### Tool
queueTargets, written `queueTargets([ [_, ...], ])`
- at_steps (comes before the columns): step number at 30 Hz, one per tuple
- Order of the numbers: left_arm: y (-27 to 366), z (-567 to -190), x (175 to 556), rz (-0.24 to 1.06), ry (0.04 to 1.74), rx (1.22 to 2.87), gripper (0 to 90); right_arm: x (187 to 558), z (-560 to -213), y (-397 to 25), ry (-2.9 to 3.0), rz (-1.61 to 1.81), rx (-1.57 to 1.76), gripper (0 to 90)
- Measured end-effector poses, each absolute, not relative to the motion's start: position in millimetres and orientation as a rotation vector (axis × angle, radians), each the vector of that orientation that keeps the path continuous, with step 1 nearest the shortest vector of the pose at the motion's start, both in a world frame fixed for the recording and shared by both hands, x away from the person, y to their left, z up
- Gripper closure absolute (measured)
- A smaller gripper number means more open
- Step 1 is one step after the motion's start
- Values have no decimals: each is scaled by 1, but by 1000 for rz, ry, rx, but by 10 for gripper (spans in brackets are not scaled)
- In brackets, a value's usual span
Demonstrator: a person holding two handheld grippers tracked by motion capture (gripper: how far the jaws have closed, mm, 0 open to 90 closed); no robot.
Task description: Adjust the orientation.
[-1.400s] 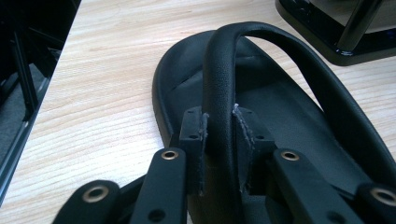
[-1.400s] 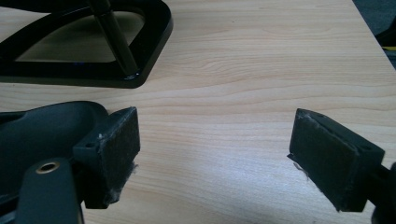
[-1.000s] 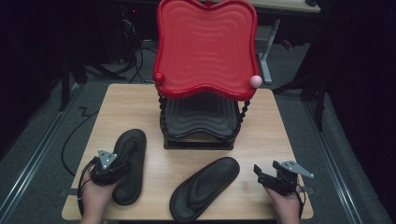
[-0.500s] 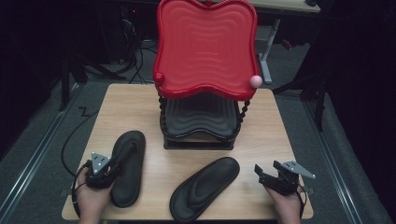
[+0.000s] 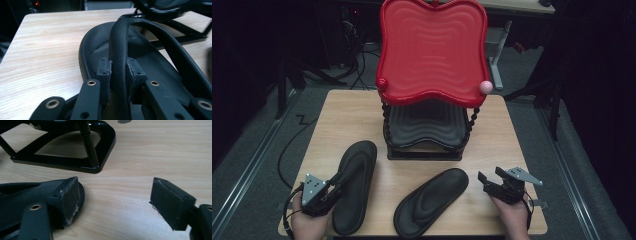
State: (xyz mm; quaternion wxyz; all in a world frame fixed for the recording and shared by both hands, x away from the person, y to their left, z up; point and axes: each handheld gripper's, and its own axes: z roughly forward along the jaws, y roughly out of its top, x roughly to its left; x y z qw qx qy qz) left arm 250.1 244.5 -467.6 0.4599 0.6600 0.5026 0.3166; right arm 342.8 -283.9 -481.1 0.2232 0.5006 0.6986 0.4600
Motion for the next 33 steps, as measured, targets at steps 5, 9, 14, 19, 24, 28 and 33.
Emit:
queueTargets([
  [5, 236, -463, 238, 749, 1187, 1632, 752, 344, -479, -277, 1916, 1257, 1348, 210],
  [9, 228, -459, 232, 754, 1143, 1630, 753, 343, -477, -273, 1904, 1263, 1328, 208],
  [14, 218, -453, 226, 735, 1078, 1634, 753, 337, -474, -268, 1882, 1260, 1265, 240],
  [19, 206, -448, 224, 717, 1029, 1631, 752, 329, -470, -264, 1900, 1282, 1219, 221],
  [24, 193, -440, 223, 715, 987, 1592, 753, 320, -469, -255, 1905, 1296, 1188, 192],
  [28, 183, -436, 228, 725, 954, 1588, 756, 312, -468, -247, 1921, 1307, 1180, 167],
  [33, 168, -432, 239, 717, 940, 1586, 758, 301, -463, -236, 1916, 1335, 1176, 161],
])
